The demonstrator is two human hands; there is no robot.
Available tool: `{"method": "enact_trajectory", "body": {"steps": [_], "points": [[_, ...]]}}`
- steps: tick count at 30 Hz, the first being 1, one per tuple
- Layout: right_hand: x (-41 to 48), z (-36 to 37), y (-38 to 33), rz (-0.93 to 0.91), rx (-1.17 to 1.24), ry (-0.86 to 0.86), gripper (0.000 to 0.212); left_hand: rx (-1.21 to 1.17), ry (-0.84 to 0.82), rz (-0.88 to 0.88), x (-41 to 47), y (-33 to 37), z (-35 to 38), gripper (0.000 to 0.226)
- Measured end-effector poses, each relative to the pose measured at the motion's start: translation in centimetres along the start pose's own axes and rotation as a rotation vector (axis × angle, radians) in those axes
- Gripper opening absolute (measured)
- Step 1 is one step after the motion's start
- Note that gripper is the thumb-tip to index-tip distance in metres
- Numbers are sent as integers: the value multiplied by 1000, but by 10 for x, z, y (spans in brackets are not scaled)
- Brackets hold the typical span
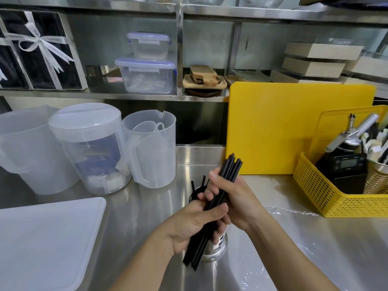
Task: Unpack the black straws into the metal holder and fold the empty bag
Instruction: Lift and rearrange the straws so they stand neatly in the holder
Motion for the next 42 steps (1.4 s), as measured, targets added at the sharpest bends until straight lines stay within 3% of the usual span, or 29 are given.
{"method": "enact_trajectory", "body": {"steps": [3, 6, 10, 13, 17, 21, 29, 36, 42], "points": [[4, -13, -32, -161, 165, 103, 25, 94, 78, 55, -3, 11, -18, 52], [0, -27, -74, -375, 155, 188, 26, -16, 286, 211, -11, 30, -46, 37], [-12, -32, -101, -585, -83, 284, 23, -38, 636, 360, -20, 41, -78, 20], [-12, -31, -86, -574, -284, 304, 25, 35, 733, 374, -18, 36, -81, 17], [-9, -39, -42, -458, -582, 322, 25, 215, 734, 365, -13, 30, -77, 12], [-7, -49, -7, -288, -660, 318, 23, 242, 769, 385, -12, 28, -85, 13], [-8, -53, -9, -304, -578, 249, 14, 292, 779, 433, -6, 32, -92, 9], [-12, -75, -24, -421, -399, 403, 14, 656, 629, 425, 25, 50, -82, 10], [-14, -95, -24, -406, -374, 495, 15, 906, 397, 243, 58, 50, -68, 47]]}}
Point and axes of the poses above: each hand's wrist, its own x-axis towards the middle knuckle, its own z-axis out of the palm, y = z × x, the point moved 7 cm from there along x, towards the middle knuckle, and after that the axes turned 1 degree about y, right-handed, at the moved point
